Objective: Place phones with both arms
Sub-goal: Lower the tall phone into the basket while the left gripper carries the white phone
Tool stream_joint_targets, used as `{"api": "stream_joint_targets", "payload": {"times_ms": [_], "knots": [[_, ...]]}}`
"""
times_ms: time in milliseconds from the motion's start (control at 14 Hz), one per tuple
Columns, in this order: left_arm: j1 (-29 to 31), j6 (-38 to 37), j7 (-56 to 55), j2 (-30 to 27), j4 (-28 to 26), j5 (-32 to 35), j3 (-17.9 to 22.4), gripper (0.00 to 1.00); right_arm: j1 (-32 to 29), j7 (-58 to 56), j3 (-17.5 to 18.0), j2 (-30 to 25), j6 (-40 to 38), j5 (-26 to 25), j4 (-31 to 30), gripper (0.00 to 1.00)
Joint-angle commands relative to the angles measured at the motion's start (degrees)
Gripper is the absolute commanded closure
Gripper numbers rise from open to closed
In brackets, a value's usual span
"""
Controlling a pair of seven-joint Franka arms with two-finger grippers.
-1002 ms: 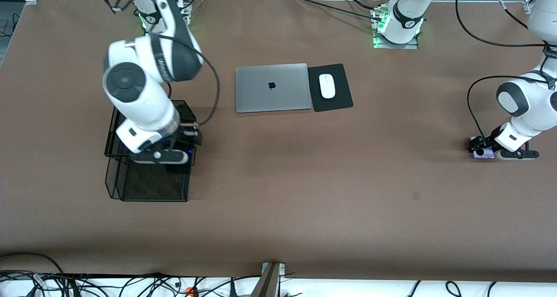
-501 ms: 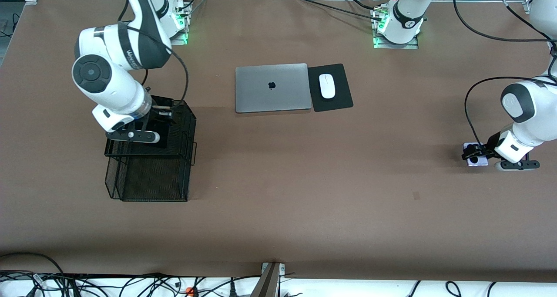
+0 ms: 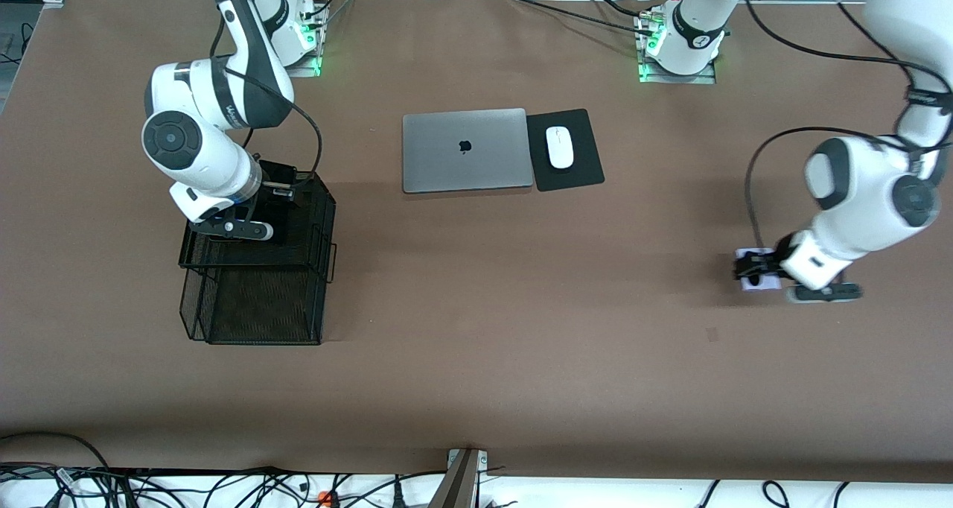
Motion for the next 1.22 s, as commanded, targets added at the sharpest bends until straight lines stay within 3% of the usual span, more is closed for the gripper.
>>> {"api": "stream_joint_targets", "payload": {"times_ms": [0,501,644,859,1002,1145], "knots": [[-6.9,-4.32,-6.28,-1.23,1.39,-0.45,0.64,0.97,0.72,-0.52,0.0,-0.69,1.58,-0.82,-0.87,0.94],[-25.1,-6.1,-25.88,3.06,7.88,-0.36,0.99,0.97,0.98,-1.22,0.79,1.68,5.09,-0.03,-0.96,0.93],[-29.32,-6.1,-30.28,6.49,11.57,-0.36,1.34,0.97,0.98,-1.23,0.79,2.56,5.1,-0.03,-0.96,0.79],[-34.78,-6.1,-35.91,12.11,17.81,0.95,1.95,0.97,0.98,-1.23,0.79,3.79,5.18,0.06,-0.87,0.71],[-37.15,-6.1,-37.94,15.45,21.94,3.41,1.78,0.97,0.98,-1.23,0.79,3.79,5.18,0.06,-0.61,0.49],[-40.93,-6.1,-38.21,19.06,26.34,3.42,2.39,0.97,0.98,-1.23,0.79,3.62,5.18,0.06,-0.26,0.11]]}}
